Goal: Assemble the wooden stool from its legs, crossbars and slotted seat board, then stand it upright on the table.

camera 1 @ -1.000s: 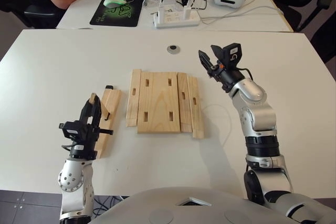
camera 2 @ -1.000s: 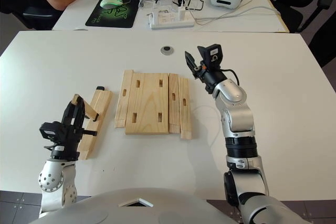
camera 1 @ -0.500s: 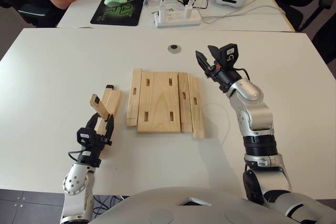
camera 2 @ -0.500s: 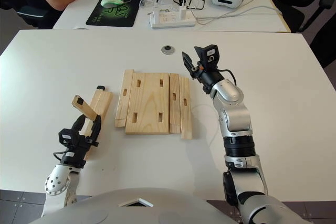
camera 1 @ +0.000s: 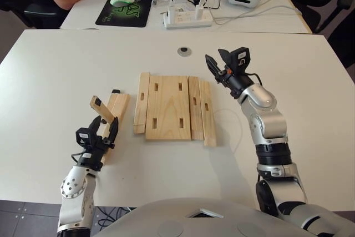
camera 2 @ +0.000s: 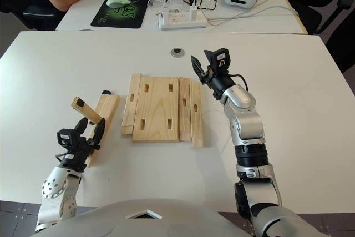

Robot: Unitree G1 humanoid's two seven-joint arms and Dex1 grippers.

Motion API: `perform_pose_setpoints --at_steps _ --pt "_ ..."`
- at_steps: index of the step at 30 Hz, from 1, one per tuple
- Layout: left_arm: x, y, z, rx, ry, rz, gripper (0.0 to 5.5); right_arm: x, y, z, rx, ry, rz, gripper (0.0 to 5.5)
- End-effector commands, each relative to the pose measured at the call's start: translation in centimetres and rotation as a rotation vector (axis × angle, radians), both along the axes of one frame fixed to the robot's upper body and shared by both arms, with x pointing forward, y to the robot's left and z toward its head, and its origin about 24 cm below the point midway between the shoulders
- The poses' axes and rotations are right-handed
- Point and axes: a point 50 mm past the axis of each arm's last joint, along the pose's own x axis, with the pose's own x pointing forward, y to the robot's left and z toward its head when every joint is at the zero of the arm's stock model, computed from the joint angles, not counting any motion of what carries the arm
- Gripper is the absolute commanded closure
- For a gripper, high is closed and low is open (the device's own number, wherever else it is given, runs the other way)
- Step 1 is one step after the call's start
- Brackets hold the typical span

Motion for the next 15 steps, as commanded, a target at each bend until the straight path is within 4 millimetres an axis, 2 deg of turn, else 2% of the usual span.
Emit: perform_pose_setpoints --at_steps 1,7,15 --pt "1.5 -0.3 1.4 0.011 -0.017 -0.049 2.71 -0.2 0.0 -0.3 0.0 -0.006 -0.026 3.15" --pt "2.0 -1.2 1.7 0.037 0.001 -0.103 2.71 -0.1 0.3 -0.1 0.009 -0.014 -0.029 3.15" --pt "1.5 -1.2 0.3 0.039 0.055 -0.1 2.71 0.0 0.4 0.5 0.014 -0.029 -0.018 3.15"
